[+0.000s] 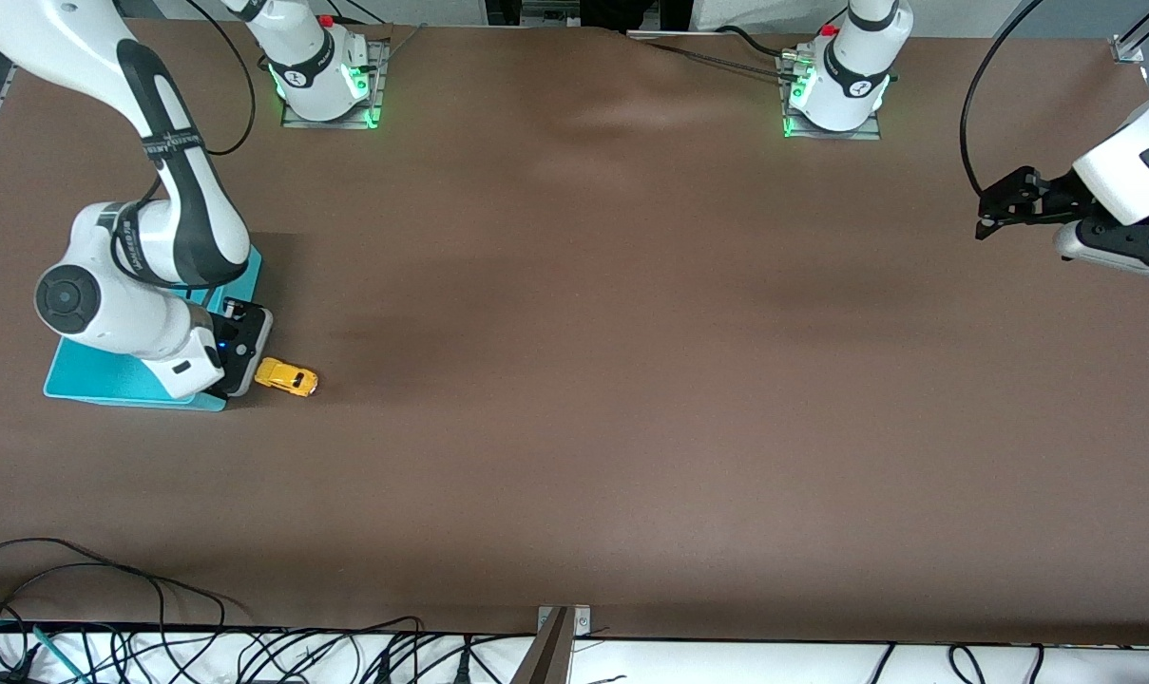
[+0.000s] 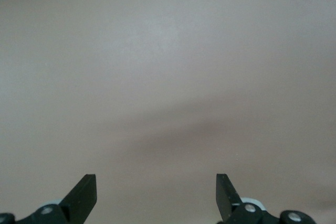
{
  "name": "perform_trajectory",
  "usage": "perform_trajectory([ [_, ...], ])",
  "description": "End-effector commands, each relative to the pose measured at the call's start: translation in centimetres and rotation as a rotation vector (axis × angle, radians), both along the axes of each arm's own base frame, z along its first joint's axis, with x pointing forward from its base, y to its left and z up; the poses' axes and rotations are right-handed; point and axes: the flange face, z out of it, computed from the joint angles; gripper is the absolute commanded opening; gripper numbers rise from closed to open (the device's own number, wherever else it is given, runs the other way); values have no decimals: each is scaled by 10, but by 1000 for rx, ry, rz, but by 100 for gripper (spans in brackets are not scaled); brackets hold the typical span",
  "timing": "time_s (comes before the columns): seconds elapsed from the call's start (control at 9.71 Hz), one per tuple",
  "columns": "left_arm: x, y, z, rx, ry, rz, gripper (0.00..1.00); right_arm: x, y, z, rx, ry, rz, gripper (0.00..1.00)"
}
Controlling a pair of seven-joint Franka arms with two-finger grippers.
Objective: Wind up and store yellow beetle car
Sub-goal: 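Reach the right gripper toward the car beside the turquoise bin, then lower the right gripper and close it on the yellow car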
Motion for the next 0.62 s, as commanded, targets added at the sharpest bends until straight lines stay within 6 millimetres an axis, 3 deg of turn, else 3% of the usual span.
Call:
perform_trajectory([
  [0.0, -19, -13, -3, -8, -9, 52, 100, 4, 0, -21, 22, -9, 50, 100],
  [0.21, -21, -24, -1, 2, -13, 27, 100, 5, -1, -40, 24, -14, 46, 100],
  [0.31, -20, -11, -1, -2, -12, 42, 100, 7, 0, -49, 24, -28, 50, 100],
  [0.51, -19, -12, -1, -6, -11, 44, 100, 8, 7, -53, 33, -36, 58, 99],
])
